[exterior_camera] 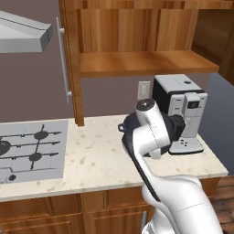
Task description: Pick the kettle from the cabinet and place it on a stove burner. Then pick the pot from the counter and place it on another stove burner. Finally, turn both burners on.
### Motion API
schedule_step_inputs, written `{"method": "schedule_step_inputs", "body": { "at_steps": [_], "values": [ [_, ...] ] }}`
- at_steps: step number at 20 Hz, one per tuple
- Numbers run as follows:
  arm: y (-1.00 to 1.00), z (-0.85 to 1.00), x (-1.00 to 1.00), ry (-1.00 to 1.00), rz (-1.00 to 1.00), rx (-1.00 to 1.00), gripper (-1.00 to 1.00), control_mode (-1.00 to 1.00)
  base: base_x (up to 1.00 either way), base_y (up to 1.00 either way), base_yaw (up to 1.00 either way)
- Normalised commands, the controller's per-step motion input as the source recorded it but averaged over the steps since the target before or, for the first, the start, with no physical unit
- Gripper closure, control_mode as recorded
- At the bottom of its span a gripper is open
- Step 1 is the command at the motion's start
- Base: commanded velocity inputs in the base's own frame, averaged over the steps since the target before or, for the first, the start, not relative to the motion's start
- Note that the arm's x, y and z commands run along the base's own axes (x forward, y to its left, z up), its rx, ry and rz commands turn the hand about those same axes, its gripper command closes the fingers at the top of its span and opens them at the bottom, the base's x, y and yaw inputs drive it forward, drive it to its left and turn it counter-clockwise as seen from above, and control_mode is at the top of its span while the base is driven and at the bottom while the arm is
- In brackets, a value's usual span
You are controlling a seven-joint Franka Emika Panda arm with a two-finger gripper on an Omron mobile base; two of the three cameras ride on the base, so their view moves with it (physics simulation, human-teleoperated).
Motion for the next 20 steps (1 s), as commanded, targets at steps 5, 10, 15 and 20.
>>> {"method": "schedule_step_inputs", "body": {
  "at_steps": [5, 10, 15, 20],
  "values": [
    [0.02, 0.32, -0.43, 0.05, 0.0, 0.0, 1.0, -1.0, 0.0, 0.0, 0.0],
    [0.04, 0.32, -0.44, 0.08, -0.01, 0.0, 1.0, -1.0, 0.0, 0.0, 0.0],
    [0.05, 0.27, -0.45, 0.06, -0.01, 0.0, 1.0, -1.0, 0.0, 0.0, 0.0],
    [0.06, 0.21, -0.38, 0.04, 0.0, 0.0, 1.0, -1.0, 0.0, 0.0, 0.0]
  ]
}}
